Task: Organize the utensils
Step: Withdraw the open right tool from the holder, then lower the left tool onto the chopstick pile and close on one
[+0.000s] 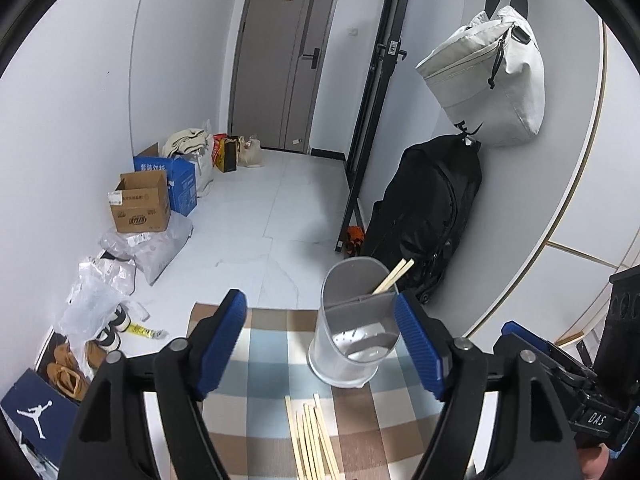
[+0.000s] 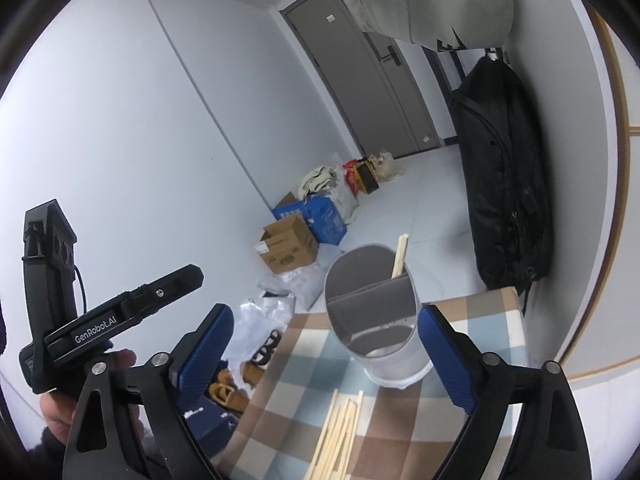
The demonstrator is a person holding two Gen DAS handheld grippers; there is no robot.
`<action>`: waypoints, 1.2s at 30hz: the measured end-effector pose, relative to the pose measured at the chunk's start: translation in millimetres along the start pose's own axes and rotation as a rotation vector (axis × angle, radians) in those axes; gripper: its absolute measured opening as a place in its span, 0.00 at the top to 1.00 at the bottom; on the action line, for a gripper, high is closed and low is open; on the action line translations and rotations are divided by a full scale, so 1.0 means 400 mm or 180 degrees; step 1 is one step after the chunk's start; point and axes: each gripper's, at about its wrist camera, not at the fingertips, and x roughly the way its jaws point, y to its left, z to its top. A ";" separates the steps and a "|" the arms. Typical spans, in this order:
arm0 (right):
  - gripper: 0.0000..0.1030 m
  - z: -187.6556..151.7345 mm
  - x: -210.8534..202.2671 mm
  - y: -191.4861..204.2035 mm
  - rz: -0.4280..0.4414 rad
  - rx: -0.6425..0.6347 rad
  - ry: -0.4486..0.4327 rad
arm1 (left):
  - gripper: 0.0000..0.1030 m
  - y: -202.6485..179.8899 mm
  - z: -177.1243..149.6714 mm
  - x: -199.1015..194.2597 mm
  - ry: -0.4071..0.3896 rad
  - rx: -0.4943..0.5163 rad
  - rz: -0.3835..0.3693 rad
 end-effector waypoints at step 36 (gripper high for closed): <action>0.07 -0.211 0.138 -0.047 -0.0328 -0.0195 0.0559 | 0.14 0.142 -0.297 0.230 0.1197 -0.0101 0.0249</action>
